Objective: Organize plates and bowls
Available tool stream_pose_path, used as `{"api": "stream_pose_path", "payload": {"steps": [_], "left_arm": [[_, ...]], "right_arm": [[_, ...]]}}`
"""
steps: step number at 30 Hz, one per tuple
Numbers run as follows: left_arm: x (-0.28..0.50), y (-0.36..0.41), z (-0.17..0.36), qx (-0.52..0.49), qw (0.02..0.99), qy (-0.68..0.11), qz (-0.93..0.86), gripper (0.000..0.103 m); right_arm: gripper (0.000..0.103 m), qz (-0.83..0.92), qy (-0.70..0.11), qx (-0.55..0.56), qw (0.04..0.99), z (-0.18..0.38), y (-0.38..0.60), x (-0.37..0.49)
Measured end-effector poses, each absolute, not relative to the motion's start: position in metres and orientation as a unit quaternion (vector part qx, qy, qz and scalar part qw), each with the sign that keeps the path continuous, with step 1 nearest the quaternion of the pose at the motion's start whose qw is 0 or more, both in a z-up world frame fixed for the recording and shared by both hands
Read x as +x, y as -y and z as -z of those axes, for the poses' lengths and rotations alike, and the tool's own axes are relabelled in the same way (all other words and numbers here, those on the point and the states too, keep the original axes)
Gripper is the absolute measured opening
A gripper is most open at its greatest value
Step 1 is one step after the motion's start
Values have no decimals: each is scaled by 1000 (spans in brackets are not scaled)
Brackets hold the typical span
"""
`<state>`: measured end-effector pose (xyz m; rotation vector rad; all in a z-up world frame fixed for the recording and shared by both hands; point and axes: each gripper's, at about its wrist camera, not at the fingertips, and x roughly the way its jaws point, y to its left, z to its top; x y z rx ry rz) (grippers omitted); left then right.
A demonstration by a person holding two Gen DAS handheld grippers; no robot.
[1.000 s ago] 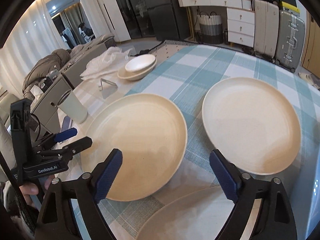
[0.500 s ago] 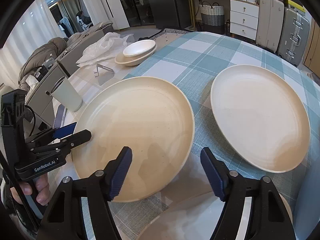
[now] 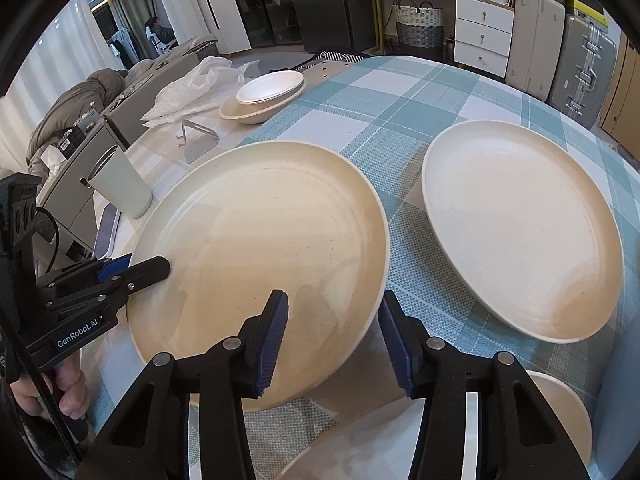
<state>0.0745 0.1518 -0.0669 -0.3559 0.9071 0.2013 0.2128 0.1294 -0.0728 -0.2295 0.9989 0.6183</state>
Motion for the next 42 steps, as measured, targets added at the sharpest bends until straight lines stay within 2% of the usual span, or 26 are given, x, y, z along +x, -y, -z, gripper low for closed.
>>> {"api": "stream_pose_path", "payload": {"steps": [9,42], "left_arm": [[74,-150,67,-168,879,-435,-99,19],[56,-121,18,-139,904,-396,-81,19]], "right_arm": [[44,-287,-465,-107,831,71,-127,212],[44,-273,-424,-86,859,31,-99,180]]}}
